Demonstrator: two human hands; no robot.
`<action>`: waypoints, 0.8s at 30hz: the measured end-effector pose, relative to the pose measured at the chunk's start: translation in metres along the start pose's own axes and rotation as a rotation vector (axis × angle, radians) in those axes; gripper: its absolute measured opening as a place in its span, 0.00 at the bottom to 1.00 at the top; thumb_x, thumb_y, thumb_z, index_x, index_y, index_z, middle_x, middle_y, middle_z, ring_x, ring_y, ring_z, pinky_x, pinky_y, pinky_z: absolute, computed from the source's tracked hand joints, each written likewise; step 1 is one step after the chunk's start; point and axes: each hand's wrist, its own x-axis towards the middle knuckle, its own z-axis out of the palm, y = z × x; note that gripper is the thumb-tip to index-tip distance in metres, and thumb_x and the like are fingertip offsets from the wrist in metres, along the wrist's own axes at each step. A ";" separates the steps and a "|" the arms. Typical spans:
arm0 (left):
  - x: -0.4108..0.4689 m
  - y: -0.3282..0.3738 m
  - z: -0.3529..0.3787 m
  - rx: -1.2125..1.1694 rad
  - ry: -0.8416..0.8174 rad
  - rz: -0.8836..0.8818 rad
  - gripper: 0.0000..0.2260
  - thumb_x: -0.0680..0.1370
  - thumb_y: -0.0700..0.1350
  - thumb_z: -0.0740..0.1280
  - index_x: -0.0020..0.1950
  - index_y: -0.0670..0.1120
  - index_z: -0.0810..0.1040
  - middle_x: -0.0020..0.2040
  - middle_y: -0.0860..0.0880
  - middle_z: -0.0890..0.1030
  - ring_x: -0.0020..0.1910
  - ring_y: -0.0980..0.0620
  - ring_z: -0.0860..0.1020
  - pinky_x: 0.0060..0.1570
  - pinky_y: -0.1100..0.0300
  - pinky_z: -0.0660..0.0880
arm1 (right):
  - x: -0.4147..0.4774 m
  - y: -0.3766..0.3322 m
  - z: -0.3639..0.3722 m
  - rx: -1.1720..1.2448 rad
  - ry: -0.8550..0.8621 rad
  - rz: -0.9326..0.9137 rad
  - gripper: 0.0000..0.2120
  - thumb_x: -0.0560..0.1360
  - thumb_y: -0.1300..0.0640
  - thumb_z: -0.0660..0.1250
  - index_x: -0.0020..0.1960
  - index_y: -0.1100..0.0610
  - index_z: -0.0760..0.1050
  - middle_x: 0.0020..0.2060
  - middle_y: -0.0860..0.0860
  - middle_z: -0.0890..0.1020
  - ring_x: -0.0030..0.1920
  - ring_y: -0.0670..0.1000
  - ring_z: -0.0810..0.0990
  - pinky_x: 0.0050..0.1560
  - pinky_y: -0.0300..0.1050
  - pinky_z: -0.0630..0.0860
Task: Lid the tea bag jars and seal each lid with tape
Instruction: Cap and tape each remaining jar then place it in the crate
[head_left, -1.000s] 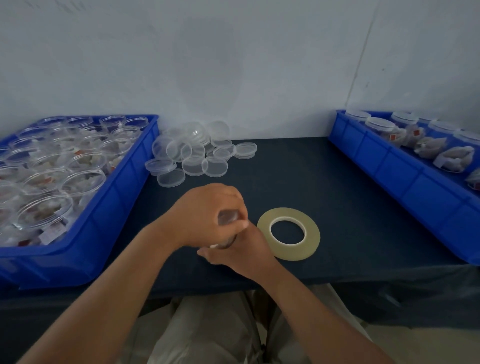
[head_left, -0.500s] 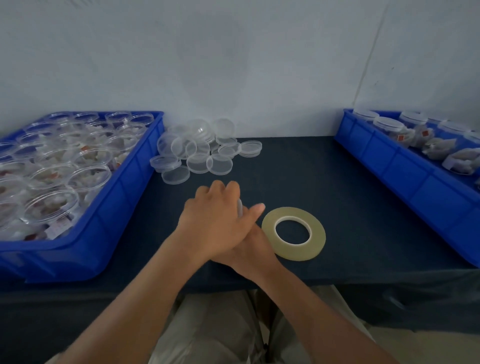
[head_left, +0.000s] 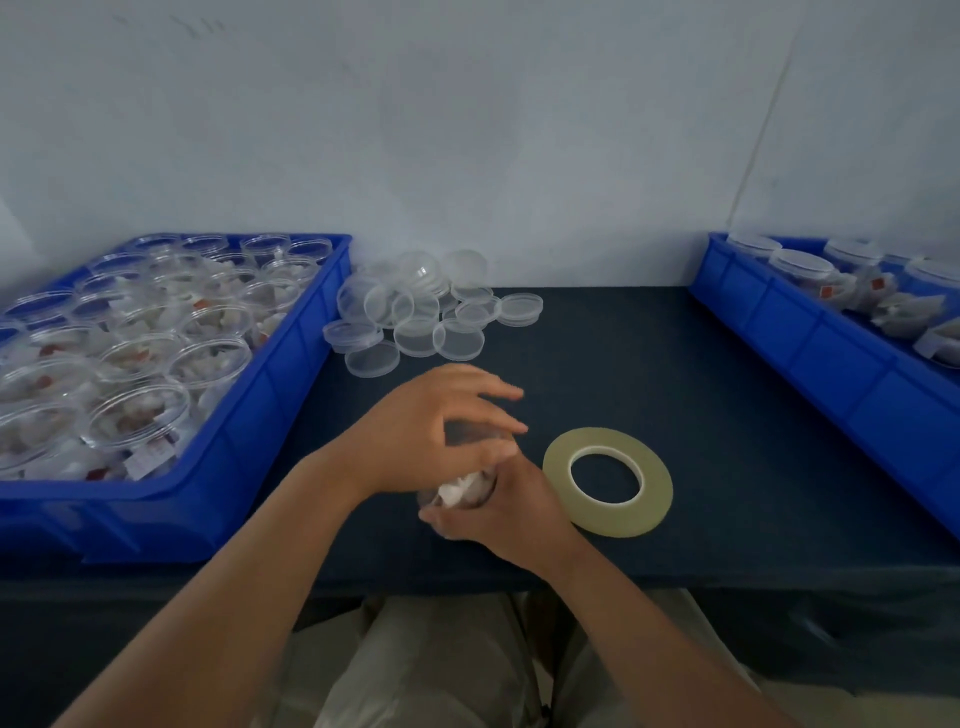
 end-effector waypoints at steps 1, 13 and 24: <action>-0.002 -0.001 -0.001 0.031 0.013 -0.041 0.21 0.77 0.67 0.69 0.70 0.66 0.79 0.75 0.67 0.72 0.77 0.65 0.64 0.77 0.54 0.63 | 0.000 -0.001 0.000 0.008 0.015 0.002 0.38 0.62 0.33 0.82 0.66 0.37 0.68 0.55 0.34 0.83 0.56 0.36 0.83 0.56 0.45 0.83; 0.011 0.037 0.028 0.445 0.062 -0.221 0.21 0.73 0.77 0.62 0.45 0.60 0.74 0.49 0.61 0.77 0.52 0.59 0.75 0.55 0.57 0.72 | 0.010 0.000 0.007 -0.388 -0.009 -0.090 0.28 0.70 0.32 0.67 0.64 0.43 0.67 0.44 0.32 0.71 0.51 0.22 0.68 0.42 0.29 0.69; -0.026 -0.002 -0.013 -0.026 0.041 -0.255 0.35 0.74 0.70 0.71 0.79 0.65 0.68 0.75 0.69 0.68 0.73 0.68 0.67 0.72 0.58 0.68 | -0.003 -0.005 -0.003 0.009 0.000 0.012 0.39 0.61 0.32 0.82 0.64 0.28 0.65 0.58 0.31 0.81 0.57 0.36 0.82 0.56 0.46 0.83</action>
